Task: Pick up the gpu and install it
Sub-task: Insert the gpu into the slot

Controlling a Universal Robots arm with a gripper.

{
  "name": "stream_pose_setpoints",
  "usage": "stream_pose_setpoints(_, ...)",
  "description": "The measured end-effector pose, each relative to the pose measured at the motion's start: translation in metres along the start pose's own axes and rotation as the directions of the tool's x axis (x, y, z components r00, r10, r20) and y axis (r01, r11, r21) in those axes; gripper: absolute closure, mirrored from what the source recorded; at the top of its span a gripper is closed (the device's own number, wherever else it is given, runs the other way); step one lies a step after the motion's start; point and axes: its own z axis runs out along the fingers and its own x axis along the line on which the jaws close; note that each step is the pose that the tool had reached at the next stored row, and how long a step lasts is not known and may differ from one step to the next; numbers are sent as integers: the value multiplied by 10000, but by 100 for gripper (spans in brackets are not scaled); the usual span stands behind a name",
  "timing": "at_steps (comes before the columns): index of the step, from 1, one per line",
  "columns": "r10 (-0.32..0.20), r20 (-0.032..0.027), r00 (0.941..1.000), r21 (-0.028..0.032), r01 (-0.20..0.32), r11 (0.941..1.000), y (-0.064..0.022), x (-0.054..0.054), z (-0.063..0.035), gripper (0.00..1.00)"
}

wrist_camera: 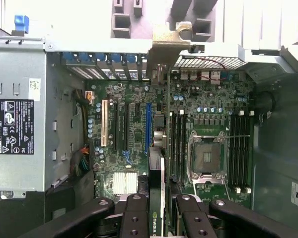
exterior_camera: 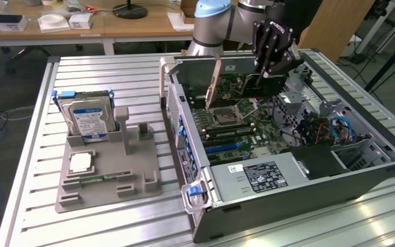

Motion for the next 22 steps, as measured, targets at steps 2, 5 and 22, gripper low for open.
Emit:
stream_pose_setpoints(2,0,0,10000,0,0,10000,0,0,0,74)
stream_pose_setpoints(5,-5,42,10000,36,5,10000,-1,0,4,74)
stream_pose_setpoints(22,-24,247,9997,324,16,9995,-6,3,131,74)
